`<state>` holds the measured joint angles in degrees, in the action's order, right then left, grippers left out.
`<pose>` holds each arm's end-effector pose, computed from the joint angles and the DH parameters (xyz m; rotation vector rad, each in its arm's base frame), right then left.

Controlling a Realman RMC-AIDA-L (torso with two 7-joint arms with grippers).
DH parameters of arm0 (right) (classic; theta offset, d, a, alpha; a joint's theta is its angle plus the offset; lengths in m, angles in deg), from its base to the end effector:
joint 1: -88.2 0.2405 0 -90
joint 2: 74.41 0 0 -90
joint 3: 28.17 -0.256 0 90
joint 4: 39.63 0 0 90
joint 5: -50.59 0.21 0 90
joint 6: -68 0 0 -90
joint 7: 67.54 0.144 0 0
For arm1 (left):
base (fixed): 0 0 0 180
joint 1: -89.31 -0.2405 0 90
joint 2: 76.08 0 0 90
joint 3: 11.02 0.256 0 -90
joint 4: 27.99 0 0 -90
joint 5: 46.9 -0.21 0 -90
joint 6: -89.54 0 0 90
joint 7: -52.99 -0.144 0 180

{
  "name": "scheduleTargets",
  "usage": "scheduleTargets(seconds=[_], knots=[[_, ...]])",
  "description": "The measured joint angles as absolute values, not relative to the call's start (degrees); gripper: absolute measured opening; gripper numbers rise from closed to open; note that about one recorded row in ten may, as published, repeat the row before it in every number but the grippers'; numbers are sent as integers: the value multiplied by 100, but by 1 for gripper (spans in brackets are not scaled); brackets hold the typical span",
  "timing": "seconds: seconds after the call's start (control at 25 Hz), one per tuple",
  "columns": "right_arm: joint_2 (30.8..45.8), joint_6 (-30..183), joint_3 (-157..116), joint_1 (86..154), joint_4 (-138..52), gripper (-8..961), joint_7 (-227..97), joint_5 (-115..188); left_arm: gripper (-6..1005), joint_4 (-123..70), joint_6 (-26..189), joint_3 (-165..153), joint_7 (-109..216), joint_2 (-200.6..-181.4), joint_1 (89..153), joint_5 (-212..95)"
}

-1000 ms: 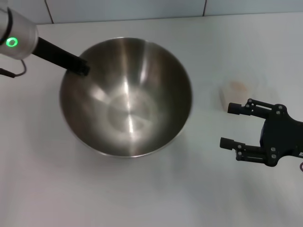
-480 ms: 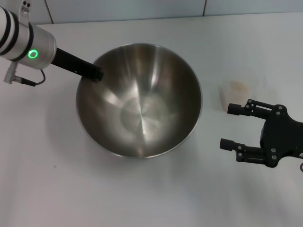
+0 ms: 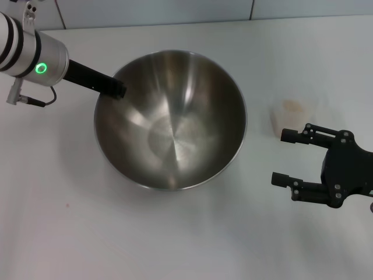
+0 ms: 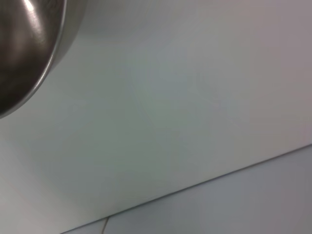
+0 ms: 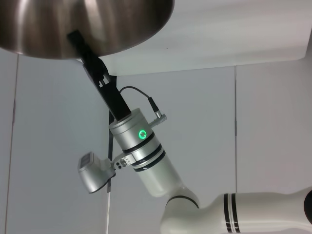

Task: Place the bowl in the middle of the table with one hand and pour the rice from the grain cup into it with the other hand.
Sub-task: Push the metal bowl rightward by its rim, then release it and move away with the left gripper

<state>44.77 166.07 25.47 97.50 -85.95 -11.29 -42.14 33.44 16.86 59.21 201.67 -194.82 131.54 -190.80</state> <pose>0.2895 0.2411 0.0179 -2.6085 0.1669 0.8696 -0.1760 0.4115 -0.0044 -2.4453 -1.0878 0.1397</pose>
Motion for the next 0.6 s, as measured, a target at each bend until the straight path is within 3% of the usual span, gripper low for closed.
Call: scheduleTargets(seconds=[0.2,0.6], knots=[[4477,16614,2554,9745,-8592,747,-1131,-4213,19,3138,1720,5921,20057,-19476,13188,-19097],[4477,16619,2571,9742,-8594,746,-1130,-4208,156,3100,1855,5913,19962,-19482,13147,-19072]])
